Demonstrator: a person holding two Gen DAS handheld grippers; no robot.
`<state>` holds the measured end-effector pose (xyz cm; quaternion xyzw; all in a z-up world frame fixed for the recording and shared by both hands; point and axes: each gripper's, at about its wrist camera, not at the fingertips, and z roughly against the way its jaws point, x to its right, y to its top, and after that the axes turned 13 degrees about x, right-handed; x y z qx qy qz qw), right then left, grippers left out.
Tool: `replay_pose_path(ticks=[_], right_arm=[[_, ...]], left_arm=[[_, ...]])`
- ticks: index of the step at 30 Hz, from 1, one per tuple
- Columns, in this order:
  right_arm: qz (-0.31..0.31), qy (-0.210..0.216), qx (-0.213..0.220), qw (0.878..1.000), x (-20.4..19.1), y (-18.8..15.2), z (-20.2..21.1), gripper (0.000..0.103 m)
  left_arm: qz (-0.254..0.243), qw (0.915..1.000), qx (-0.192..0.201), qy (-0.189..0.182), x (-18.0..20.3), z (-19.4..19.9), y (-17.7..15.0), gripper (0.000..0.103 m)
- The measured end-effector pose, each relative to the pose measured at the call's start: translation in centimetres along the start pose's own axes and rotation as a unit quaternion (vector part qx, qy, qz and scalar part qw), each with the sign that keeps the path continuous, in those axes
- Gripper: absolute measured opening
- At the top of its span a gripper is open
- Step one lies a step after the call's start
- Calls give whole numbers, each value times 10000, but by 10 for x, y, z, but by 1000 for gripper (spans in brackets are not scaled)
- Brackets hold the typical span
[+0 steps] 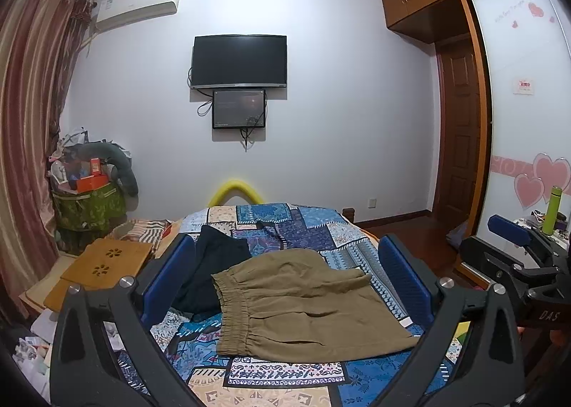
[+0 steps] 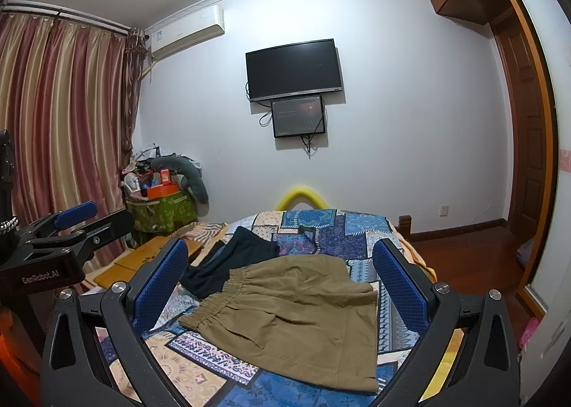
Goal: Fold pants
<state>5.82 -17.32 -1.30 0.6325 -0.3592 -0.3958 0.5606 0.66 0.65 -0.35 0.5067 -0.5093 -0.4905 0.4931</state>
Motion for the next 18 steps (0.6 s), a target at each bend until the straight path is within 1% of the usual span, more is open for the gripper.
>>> replay_pose_path(ticks=[18], right_arm=[[-26,-18,-32,10000,0,-4,-1,103]], left_arm=[[-37,10000,1,47,2,1,2,103]])
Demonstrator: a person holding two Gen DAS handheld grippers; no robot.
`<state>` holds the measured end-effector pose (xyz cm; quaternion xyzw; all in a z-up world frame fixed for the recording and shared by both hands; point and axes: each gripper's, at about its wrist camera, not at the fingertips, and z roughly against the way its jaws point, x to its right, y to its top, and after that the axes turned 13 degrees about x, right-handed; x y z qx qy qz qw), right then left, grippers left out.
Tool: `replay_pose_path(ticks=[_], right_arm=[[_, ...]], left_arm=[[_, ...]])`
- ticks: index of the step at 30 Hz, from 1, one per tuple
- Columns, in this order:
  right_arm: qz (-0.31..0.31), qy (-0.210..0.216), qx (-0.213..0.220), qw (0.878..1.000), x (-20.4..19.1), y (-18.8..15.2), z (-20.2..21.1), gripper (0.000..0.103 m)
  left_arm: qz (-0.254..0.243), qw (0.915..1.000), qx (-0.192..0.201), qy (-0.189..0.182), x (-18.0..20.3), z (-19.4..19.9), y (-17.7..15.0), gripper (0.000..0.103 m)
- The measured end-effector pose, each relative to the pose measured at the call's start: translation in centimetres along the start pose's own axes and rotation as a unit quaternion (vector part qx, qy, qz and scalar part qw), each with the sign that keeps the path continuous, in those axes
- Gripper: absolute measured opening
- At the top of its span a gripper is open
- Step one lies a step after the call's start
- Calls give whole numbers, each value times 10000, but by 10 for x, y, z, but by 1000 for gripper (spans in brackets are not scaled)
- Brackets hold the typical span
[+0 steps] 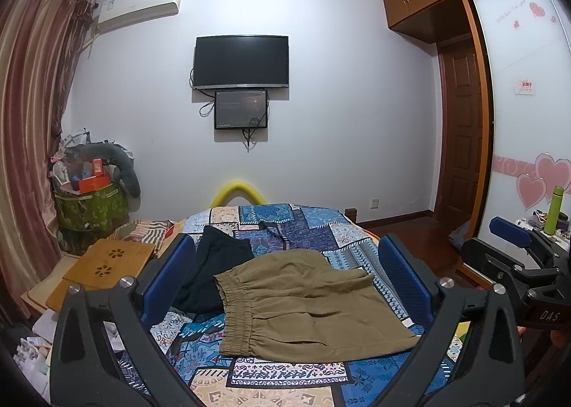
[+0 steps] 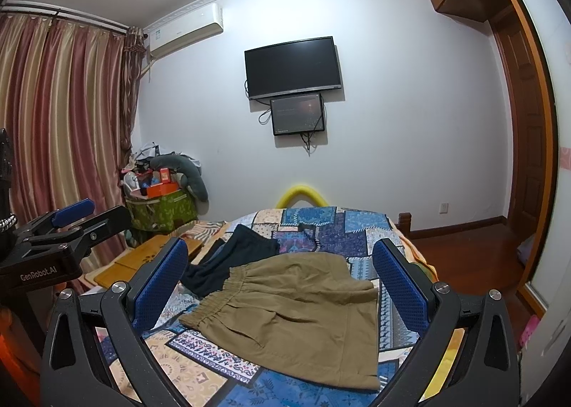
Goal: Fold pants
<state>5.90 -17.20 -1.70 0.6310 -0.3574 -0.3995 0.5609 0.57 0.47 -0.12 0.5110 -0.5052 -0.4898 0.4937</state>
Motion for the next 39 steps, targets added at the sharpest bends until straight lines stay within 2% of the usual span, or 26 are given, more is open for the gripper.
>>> replay_pose_path(ticks=[39], right_arm=[[-32,-47,-31,10000,8,1,0,103]], left_arm=[[20,10000,-62,-19,1,-5,-1,103]])
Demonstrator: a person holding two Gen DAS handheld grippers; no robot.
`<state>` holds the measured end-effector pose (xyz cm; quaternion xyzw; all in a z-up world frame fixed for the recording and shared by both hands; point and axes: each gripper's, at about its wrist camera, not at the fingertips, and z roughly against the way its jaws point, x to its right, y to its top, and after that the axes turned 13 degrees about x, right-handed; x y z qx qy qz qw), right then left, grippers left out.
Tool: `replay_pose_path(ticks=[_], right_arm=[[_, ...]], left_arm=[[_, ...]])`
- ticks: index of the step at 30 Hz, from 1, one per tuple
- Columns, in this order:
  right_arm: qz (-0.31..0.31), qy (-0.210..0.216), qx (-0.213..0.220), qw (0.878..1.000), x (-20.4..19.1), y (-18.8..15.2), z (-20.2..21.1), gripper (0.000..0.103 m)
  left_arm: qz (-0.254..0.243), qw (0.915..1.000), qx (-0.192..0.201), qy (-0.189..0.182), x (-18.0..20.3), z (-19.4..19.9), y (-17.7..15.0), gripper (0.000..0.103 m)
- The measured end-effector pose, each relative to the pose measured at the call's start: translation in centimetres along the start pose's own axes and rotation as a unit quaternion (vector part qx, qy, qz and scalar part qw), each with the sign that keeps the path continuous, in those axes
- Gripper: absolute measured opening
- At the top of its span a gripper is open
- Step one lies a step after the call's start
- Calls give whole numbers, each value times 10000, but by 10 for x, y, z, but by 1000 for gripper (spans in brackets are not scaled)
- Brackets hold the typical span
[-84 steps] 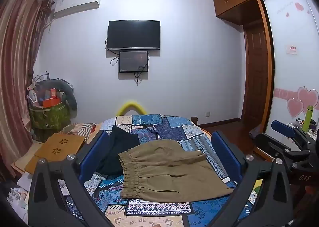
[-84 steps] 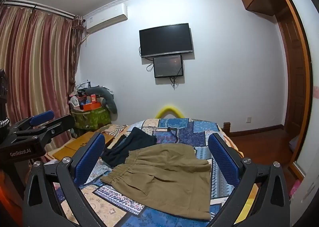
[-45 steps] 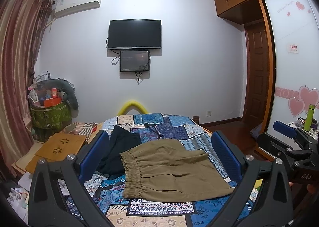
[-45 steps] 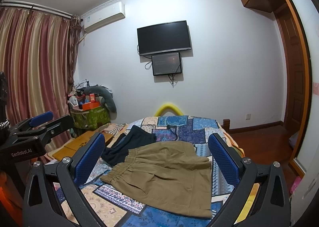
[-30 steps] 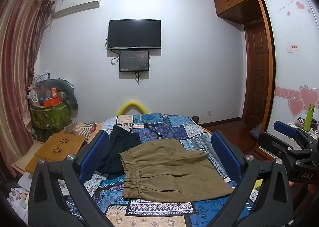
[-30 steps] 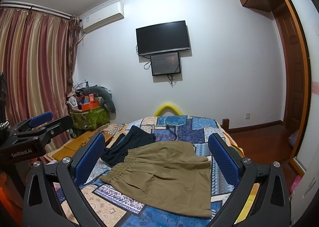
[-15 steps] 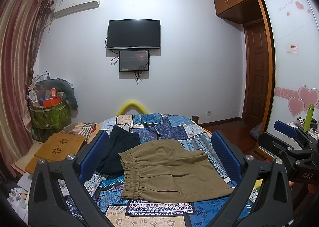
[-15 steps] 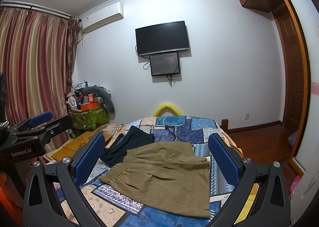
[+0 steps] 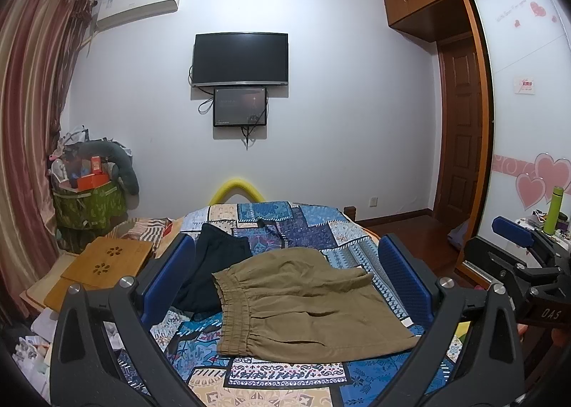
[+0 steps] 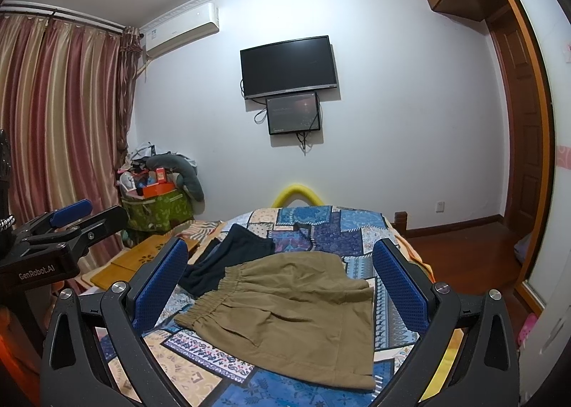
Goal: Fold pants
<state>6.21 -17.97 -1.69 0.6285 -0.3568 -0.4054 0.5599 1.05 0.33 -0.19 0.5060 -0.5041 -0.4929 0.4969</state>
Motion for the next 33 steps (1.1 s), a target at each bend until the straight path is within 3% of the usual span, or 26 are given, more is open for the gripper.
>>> replay_pose_path(ticks=[10,15,18,23,26,33], right_arm=[[8,-109,-231,9997,8,-13,-14,103],[112,-255,-467,9985,21,-31,-33,103],[221,-383,-709,9965,35,-48,-52,103],[393,-588,-1318,9887,68,-87,-91,103],[352,-590,-1639,9841,85,-101,-106,103],[349,-473,-2210,9735,117,-126,-146,103]], left_arm=[[-14,9998,-206,42,-3,-23,-11,103],[142,9975,-683,49,-15,-61,-30,103],[118,9953,-931,256,-25,-87,-45,103],[-66,9882,-1404,612,-44,-137,-76,103],[4,9832,-1713,622,-57,-164,-93,103],[-130,9643,-2523,786,-86,-235,-138,103]])
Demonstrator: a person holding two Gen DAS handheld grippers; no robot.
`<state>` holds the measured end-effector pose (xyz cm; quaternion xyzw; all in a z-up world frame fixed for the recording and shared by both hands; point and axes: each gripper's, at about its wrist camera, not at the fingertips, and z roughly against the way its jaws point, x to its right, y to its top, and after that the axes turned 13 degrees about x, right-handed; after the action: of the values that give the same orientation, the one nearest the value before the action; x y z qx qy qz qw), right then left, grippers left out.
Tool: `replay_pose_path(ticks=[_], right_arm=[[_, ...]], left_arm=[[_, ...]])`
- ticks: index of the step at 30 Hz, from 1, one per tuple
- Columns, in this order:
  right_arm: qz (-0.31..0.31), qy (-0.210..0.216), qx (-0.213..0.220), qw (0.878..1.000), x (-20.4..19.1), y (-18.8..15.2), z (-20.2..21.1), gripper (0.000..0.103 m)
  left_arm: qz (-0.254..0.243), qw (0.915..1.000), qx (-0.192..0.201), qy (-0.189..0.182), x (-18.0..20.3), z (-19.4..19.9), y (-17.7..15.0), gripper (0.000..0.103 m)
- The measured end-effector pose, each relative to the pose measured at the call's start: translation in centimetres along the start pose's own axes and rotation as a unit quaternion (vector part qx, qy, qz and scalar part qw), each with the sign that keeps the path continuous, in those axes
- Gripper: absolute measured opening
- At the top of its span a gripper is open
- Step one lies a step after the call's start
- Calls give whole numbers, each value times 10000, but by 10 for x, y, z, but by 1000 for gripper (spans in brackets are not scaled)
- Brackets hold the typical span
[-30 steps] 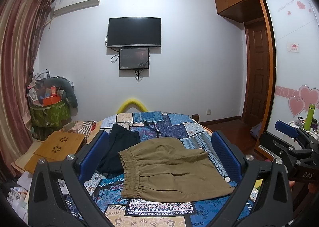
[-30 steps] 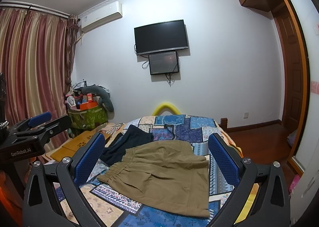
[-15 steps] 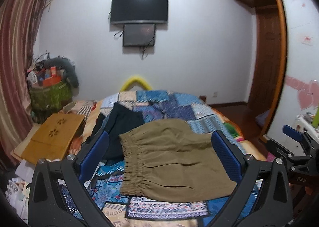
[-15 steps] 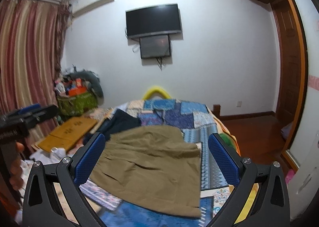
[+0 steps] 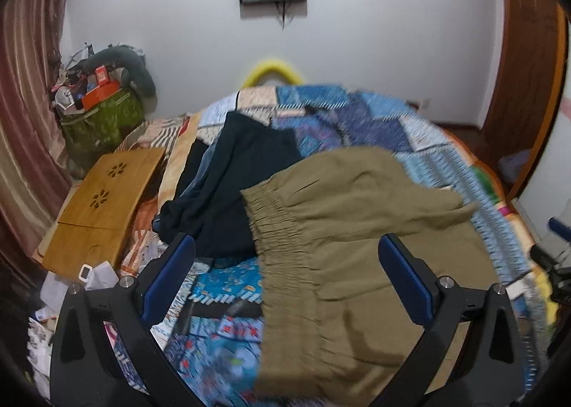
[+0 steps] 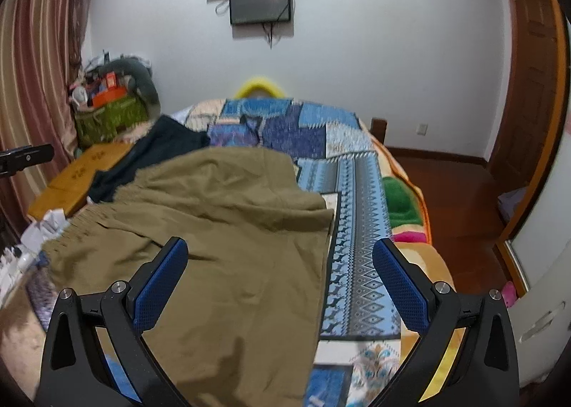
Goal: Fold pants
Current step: 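Grasp the khaki pants waistband with the left tool while the right grasps the pants edge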
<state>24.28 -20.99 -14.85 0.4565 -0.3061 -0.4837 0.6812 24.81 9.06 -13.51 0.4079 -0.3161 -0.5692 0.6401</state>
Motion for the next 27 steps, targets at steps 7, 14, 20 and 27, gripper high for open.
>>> replay_pose_path(ticks=[7,14,20,27], right_arm=[[-41,123,-526,9985,23,-11,-51,102],[-381,231,-1207,9917,50,-21,-105,85],[-885,483,-1789,9787,66,-34,-143,59],[-328,334,-2019,9783,47,-44,-154,23]], left_arm=[[-101,9942,-1072,-43,-17,-88,-16,103],[-80,9847,-1732,-176,-25,-136,-28,100],[-48,9740,-2203,-532,-24,-158,-43,86],[273,9630,-2505,-955,-22,-167,-52,62]])
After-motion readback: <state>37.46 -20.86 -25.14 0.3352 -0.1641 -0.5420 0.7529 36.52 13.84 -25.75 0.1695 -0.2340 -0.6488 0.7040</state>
